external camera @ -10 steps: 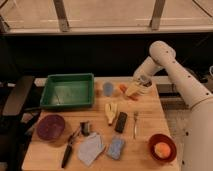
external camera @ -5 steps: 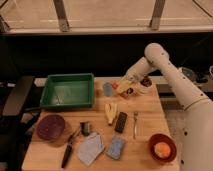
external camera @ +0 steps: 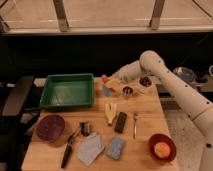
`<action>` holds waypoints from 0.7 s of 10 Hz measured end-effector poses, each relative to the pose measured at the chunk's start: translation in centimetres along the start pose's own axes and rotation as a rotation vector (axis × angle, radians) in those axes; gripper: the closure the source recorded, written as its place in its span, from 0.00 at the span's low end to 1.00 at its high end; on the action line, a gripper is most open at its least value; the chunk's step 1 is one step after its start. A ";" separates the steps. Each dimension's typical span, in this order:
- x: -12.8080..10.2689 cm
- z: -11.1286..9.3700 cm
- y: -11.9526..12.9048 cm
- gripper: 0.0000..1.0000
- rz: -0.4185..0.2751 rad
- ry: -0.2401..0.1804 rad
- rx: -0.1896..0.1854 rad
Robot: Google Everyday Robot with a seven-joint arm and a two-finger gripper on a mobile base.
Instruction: Place pepper in plastic cup
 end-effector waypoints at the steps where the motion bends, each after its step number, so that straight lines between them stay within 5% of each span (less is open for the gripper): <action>1: -1.0 0.0 0.2 1.00 0.001 -0.037 0.040; 3: -1.7 0.0 0.4 1.00 0.000 -0.066 0.069; 7: -1.7 0.3 0.1 1.00 0.006 -0.066 0.059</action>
